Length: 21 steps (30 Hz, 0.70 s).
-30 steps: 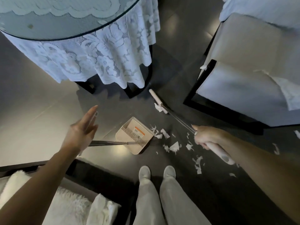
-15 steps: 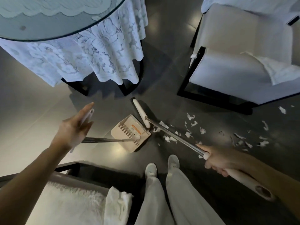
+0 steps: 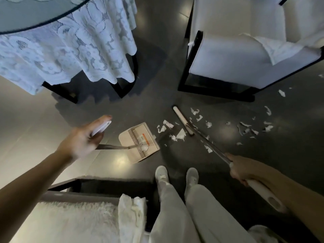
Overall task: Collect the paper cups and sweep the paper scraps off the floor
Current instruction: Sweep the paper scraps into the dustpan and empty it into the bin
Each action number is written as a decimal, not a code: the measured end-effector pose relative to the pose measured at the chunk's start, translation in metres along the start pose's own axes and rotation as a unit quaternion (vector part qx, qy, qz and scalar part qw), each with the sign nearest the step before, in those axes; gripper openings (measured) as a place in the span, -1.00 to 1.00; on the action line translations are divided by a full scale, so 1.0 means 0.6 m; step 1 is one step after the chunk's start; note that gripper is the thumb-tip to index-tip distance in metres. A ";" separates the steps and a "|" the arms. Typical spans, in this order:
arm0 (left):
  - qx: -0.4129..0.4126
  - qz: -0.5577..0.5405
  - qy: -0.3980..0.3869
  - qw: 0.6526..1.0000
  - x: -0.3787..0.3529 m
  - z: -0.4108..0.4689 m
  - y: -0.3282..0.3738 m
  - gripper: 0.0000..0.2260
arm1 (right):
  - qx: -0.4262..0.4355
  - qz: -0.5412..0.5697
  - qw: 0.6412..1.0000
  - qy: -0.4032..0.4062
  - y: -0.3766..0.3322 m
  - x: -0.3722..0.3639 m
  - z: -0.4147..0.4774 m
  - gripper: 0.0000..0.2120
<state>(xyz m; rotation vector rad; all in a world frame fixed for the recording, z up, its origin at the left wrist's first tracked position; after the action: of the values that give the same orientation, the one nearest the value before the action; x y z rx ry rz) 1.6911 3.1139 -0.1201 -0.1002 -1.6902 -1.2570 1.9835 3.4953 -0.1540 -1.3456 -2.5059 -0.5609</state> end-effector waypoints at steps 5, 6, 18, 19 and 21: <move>-0.042 -0.051 0.022 0.998 -0.028 0.073 0.067 -0.35 | -0.001 0.098 0.989 -0.114 -0.048 -0.090 -0.019 -0.19; -0.044 -0.061 0.025 0.997 -0.032 0.080 0.075 -0.39 | 0.006 0.104 0.987 -0.125 -0.054 -0.097 -0.030 -0.20; -0.024 -0.060 0.021 0.998 -0.053 0.073 0.081 -0.40 | 0.049 0.068 0.988 -0.130 0.017 -0.029 -0.083 -0.15; -0.034 -0.058 0.028 0.997 -0.057 0.078 0.090 -0.38 | 0.041 0.066 0.990 -0.120 0.031 -0.018 -0.079 -0.15; -0.039 -0.069 0.042 0.996 -0.067 0.091 0.099 -0.36 | 0.036 0.062 0.993 -0.095 0.059 0.002 -0.071 -0.14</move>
<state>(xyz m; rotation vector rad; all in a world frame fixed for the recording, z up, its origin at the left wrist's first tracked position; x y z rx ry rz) 1.7100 3.2014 -0.1076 0.0237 -1.5990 -1.4106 2.0137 3.4953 -0.1078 -1.5803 -2.5374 -0.3288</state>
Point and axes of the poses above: each hand's wrist, its own z-axis towards the middle knuckle, its own x-axis out of the back of the hand, y = z × x, the point moved 8 cm from there along z, towards the middle knuckle, and after that the axes turned 11 degrees about -x, right-handed, at the moved point
